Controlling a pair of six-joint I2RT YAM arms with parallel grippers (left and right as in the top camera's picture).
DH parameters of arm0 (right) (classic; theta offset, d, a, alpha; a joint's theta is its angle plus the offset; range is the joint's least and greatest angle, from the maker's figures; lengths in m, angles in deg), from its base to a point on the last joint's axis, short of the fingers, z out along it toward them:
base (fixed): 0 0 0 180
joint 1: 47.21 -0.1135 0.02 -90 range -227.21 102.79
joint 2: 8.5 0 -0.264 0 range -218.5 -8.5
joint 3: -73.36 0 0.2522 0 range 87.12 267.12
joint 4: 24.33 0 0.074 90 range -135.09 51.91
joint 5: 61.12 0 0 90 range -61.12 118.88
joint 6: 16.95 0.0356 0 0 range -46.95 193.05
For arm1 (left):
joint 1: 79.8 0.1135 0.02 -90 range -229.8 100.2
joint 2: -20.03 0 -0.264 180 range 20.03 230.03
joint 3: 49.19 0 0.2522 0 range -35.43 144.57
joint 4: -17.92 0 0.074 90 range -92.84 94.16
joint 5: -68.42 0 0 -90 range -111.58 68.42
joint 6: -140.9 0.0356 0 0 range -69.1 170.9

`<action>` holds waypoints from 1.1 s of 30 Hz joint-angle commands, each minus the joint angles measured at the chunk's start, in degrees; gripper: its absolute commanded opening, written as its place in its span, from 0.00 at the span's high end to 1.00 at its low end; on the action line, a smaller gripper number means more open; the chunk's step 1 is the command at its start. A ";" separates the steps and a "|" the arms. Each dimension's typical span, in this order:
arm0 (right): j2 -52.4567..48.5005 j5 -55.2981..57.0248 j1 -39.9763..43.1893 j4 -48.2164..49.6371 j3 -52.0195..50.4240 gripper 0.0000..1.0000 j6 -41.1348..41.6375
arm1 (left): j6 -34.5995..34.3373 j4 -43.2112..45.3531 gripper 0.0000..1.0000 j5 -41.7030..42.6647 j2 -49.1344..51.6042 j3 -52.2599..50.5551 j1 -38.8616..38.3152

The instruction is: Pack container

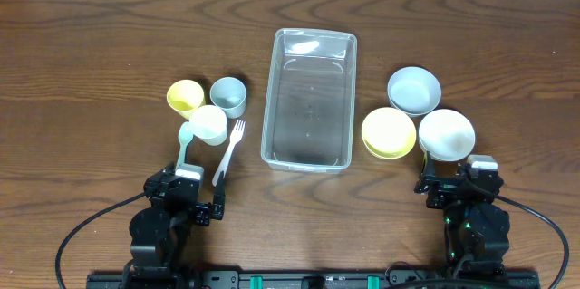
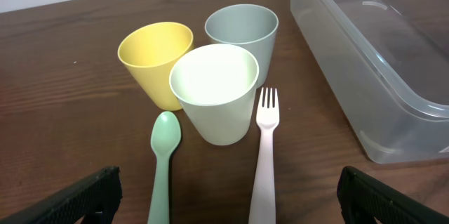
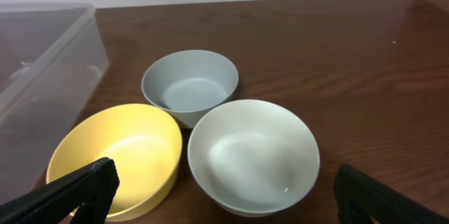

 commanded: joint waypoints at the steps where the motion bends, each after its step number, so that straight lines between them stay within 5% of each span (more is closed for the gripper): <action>1: 0.50 -3.85 0.66 0.26 -0.33 0.01 3.63 | -0.26 0.28 0.02 0.81 -0.39 -1.09 -0.20; 8: 0.48 -14.80 0.66 0.35 1.20 0.01 9.01 | -0.26 0.28 0.02 0.81 -0.39 -1.09 -0.20; 14: -7.21 -9.97 0.66 -4.48 14.67 0.01 2.75 | -0.26 0.28 0.02 0.81 -0.39 -1.09 -0.20; 25: -52.87 -1.70 0.66 -34.36 64.46 0.01 0.92 | -0.26 0.28 0.02 0.81 -0.39 -1.09 -0.20; 33: -83.95 -11.61 0.70 -47.19 95.23 0.01 -1.46 | -0.26 0.28 0.02 0.81 -0.39 -1.09 -0.20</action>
